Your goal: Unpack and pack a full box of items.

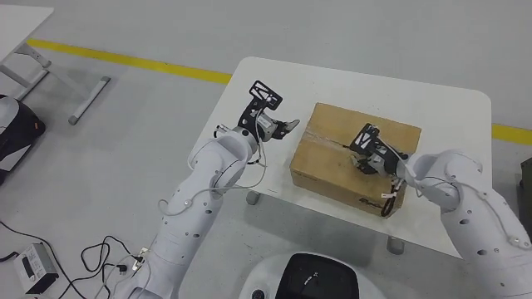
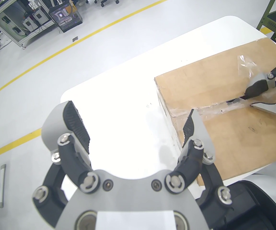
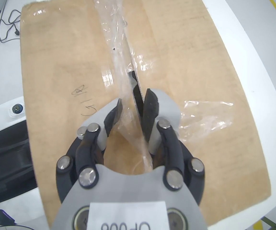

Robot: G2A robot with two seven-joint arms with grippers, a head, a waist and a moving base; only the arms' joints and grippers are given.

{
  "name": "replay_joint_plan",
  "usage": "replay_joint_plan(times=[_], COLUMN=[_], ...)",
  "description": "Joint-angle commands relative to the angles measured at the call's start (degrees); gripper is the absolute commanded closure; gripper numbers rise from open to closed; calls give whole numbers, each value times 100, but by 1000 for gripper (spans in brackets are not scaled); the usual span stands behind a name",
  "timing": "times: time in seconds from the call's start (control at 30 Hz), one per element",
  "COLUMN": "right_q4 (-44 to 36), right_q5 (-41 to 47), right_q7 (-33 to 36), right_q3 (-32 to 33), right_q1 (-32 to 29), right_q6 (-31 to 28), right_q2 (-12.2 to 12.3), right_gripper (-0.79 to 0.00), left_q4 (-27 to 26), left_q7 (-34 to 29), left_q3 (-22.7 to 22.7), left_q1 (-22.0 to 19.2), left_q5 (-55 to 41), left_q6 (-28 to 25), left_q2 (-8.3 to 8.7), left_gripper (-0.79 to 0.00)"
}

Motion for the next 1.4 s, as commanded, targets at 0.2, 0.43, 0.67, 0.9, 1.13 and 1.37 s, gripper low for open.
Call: replay_joint_plan(times=[0.2,0.43,0.67,0.9,1.13,1.37], right_q4=[-476,-898,-1151,-1270,-777,-154], right_q5=[185,-64,-197,124,857,1324], right_q7=[167,181,4,-96,-282,-362], right_q3=[666,1153,1809,2032,1635,1201], right_q1=[-298,-548,-818,-1187,-1027,-546], right_q6=[-78,107,196,-381,-127,419], right_q2=[203,353,514,616,513,353], right_gripper=[-646,-616,-643,-727,-717,-668], left_q4=[22,27,6,-3,10,-8], left_q7=[3,-16,-36,-37,-31,-45], left_q3=[66,89,104,119,134,95], left_q1=[-21,-32,-27,-22,-34,-1], left_q5=[-15,-28,-16,-33,-43,-37], left_q6=[-2,-13,-14,-41,-42,-28], left_q2=[10,23,38,52,64,83], left_gripper=[-785,-785,-785,-785,-785,-785])
